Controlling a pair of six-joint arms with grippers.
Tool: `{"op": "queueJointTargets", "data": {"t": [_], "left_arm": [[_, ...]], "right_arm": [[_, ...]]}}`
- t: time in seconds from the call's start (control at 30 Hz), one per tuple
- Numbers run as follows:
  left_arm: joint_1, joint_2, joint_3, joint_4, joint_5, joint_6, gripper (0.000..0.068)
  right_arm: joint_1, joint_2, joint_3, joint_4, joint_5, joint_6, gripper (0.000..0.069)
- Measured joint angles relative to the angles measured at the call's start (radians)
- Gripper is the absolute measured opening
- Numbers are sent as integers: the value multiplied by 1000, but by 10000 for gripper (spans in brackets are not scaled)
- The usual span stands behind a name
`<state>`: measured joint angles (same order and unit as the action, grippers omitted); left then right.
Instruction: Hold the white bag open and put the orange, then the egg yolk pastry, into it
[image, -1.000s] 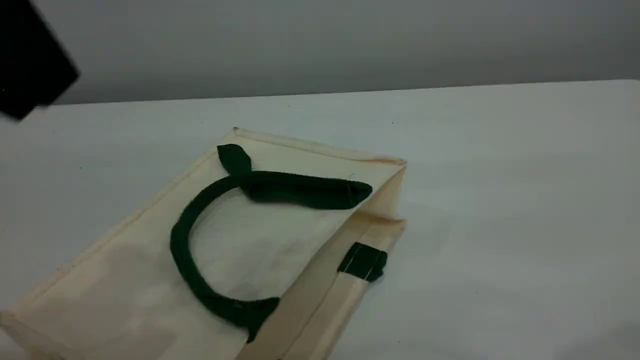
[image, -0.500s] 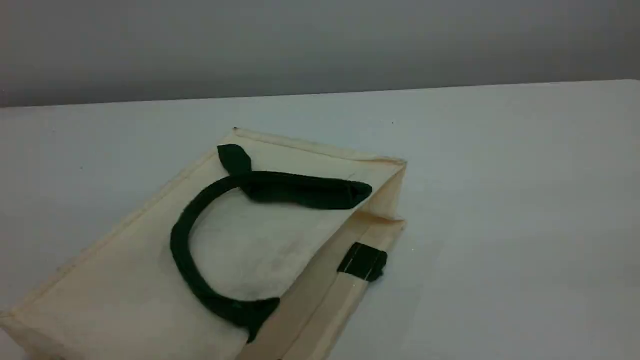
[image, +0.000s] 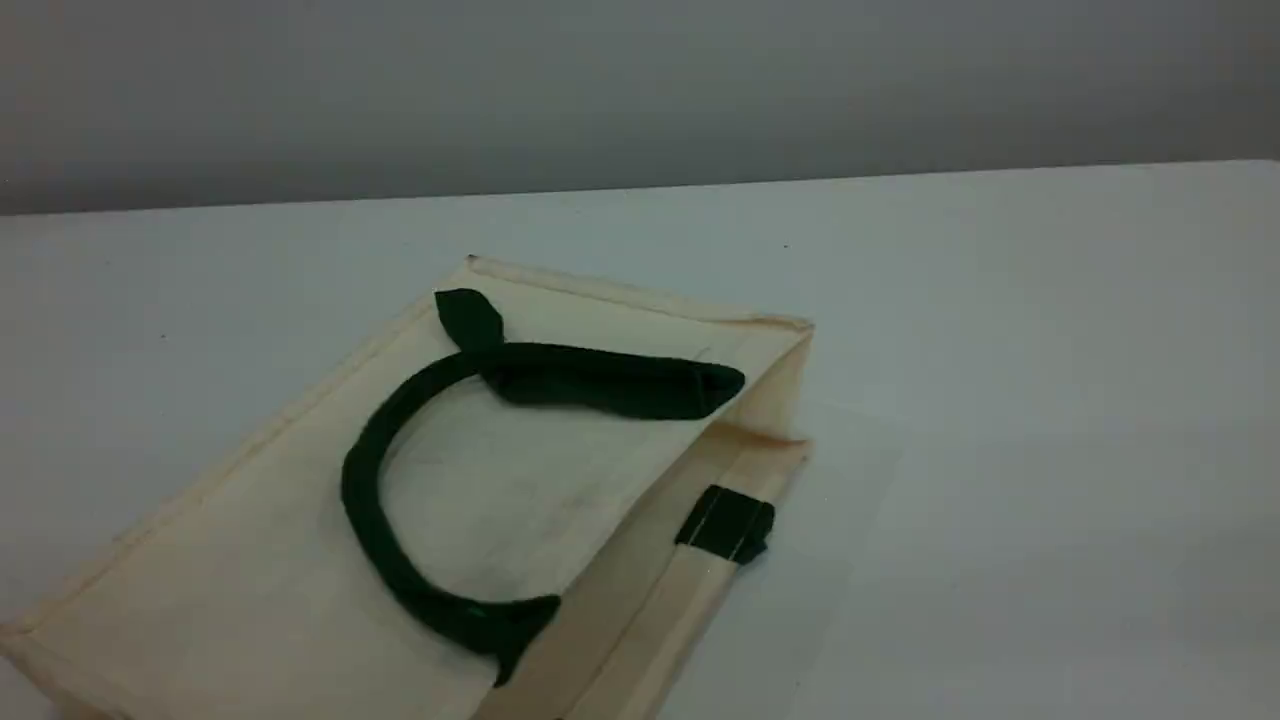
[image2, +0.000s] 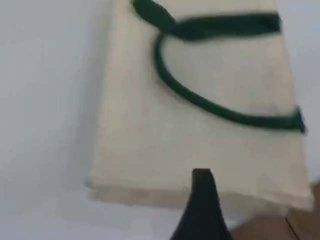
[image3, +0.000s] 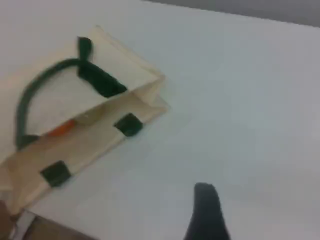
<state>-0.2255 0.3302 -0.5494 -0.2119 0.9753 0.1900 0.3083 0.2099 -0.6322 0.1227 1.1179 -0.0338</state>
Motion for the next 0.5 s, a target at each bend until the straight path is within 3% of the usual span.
{"op": "queueJointTargets", "data": {"t": [0.2,0.5], "left_arm": [[0,-86,24,160,-7,-89,505],[0,-85,25,183,-23,-113,505]], "right_arm": [[0,0,111,3,-85,0,461],[0,0,109,3,-14,-29,461]]}}
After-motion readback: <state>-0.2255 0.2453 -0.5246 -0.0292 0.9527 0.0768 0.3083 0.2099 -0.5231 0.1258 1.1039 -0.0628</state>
